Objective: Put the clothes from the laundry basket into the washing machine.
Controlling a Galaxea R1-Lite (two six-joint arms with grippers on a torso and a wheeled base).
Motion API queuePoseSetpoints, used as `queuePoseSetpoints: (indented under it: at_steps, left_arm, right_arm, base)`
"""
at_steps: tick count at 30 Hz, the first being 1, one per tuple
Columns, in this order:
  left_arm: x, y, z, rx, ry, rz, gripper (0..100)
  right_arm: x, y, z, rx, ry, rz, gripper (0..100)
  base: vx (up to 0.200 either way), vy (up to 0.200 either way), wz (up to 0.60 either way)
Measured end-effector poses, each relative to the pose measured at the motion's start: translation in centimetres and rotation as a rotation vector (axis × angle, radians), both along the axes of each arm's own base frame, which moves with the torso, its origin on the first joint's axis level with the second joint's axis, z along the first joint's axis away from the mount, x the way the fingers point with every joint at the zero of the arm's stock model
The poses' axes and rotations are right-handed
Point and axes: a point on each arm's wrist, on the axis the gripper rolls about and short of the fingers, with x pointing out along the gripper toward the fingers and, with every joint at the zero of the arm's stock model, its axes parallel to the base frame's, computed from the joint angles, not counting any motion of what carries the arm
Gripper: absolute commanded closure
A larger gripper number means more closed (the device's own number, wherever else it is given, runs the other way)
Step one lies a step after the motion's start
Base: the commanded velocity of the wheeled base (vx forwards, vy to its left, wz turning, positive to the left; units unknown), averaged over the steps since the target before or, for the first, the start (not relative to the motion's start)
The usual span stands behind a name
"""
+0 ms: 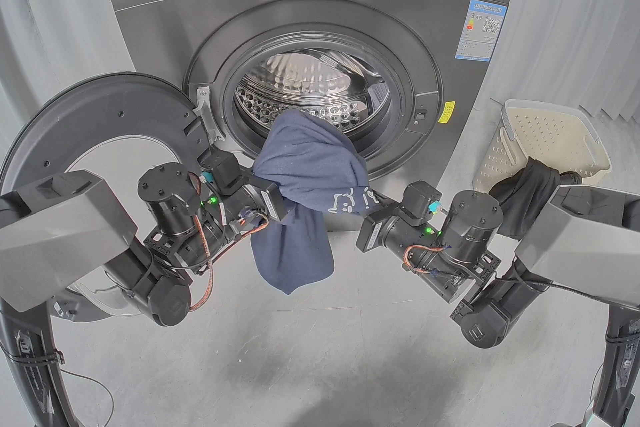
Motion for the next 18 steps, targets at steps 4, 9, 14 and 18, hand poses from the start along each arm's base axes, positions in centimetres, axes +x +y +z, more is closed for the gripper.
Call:
queuePoseSetpoints:
  at_steps: [4, 9, 14, 18]
  left_arm:
    - [-0.7, 0.4, 1.0, -0.011, -0.019, 0.002, 100]
    - [-2.5, 1.1, 1.7, -0.003, -0.01, -0.008, 100]
    - [-4.8, 2.1, 1.8, 0.02, 0.021, -0.014, 100]
    - [-6.9, 3.1, 1.5, 0.043, 0.058, -0.011, 100]
  right_arm:
    - [-1.0, 0.2, 0.1, -0.012, 0.01, 0.021, 0]
    - [-3.2, -0.2, 0.8, -0.057, 0.003, 0.101, 0]
    - [-6.1, -1.6, 1.1, -0.124, 0.016, 0.182, 0]
    - [-8.3, -3.3, 0.4, -0.177, 0.063, 0.217, 0]
  base:
    - [0.0, 0.0, 0.0]
    - [0.0, 0.0, 0.0]
    - [0.0, 0.0, 0.0]
    - [0.0, 0.0, 0.0]
